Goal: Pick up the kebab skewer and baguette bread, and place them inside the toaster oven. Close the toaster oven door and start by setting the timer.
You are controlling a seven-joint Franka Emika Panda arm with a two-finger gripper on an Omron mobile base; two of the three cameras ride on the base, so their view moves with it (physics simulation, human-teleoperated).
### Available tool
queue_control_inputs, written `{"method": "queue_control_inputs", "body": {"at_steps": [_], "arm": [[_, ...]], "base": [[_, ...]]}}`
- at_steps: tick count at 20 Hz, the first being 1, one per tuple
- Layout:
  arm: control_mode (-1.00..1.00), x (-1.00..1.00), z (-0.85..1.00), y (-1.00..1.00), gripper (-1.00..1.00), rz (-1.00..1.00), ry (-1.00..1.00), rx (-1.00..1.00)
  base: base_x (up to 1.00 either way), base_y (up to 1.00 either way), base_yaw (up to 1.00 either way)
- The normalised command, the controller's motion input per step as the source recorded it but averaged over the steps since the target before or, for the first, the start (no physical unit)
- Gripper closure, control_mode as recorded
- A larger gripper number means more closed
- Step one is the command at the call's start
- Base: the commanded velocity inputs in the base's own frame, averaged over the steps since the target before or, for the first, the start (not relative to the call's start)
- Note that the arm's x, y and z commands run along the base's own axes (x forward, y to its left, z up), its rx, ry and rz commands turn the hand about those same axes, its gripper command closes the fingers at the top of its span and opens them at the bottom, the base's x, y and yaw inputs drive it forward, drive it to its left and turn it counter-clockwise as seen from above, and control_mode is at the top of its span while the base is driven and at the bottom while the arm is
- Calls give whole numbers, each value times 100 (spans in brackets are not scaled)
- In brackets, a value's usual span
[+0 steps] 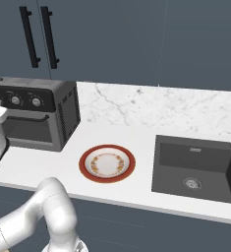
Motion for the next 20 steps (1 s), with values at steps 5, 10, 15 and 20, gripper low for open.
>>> {"method": "queue_control_inputs", "body": {"at_steps": [5,10,15,20], "arm": [[-100,0,22,0,100,0,-16,25],[-100,0,34,1,100,0,-1,24],[-100,1,44,0,100,0,15,28],[-100,2,53,-5,100,0,31,31]], "base": [[0,0,0],[0,0,0],[0,0,0],[0,0,0]]}}
